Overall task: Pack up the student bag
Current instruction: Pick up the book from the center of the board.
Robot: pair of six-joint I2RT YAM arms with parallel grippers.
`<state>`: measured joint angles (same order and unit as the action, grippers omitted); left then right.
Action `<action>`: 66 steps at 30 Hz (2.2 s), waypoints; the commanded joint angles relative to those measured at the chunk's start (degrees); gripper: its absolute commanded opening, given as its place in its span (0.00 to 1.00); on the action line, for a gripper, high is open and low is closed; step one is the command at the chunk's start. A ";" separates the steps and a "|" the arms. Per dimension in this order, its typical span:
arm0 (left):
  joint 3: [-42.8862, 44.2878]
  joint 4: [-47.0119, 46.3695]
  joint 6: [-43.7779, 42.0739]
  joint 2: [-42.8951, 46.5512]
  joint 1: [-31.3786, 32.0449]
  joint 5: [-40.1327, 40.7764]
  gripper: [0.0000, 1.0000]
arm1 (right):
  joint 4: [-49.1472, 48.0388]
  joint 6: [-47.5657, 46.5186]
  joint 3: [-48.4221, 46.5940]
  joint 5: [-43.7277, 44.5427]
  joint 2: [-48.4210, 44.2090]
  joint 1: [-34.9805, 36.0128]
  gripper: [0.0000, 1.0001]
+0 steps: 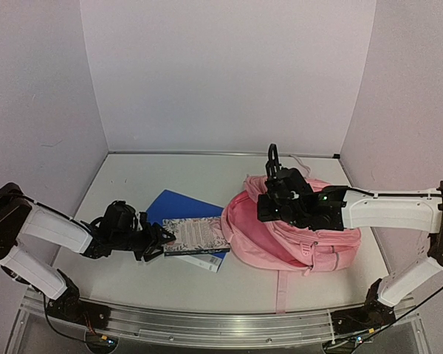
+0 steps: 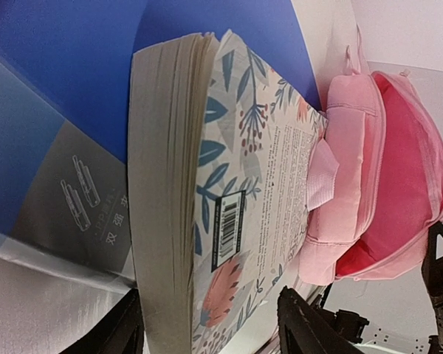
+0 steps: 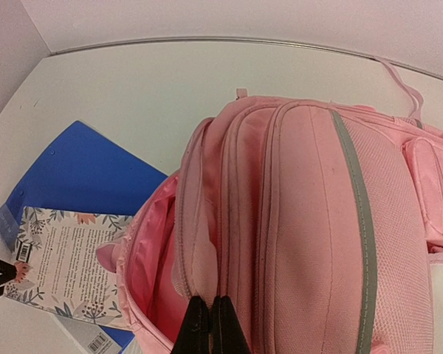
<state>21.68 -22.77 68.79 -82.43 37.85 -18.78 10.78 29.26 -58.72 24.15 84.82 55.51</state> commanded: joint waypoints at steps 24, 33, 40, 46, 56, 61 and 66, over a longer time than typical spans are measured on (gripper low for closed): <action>-1.17 -19.56 5.46 -9.13 0.39 0.04 0.27 | -10.10 -1.62 -0.76 -0.71 -4.54 -0.80 0.00; -0.39 -13.15 -2.89 3.28 0.40 0.82 0.00 | -15.81 -4.66 1.56 -8.77 -8.59 -0.76 0.00; 7.79 -0.15 -15.54 18.55 0.39 -4.51 0.00 | -21.56 -5.11 2.53 -12.74 -11.18 -0.77 0.00; 12.79 2.46 -16.06 23.58 0.38 -8.63 0.00 | -22.30 -4.49 0.96 -10.56 -10.65 -0.74 0.00; 20.14 13.92 -17.96 28.97 0.40 -8.48 0.00 | -22.47 -4.50 0.10 -6.81 -10.86 -0.80 0.00; 23.47 18.29 -18.45 29.52 0.39 -8.60 0.00 | -22.47 -4.53 0.07 -5.99 -11.61 -0.81 0.00; 24.52 14.54 -16.90 26.76 0.39 -10.91 0.00 | -22.47 -4.70 -0.51 -5.74 -12.37 -0.81 0.00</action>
<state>41.05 2.08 51.95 -55.50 37.95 -25.33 2.15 24.97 -54.28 15.46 77.36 54.41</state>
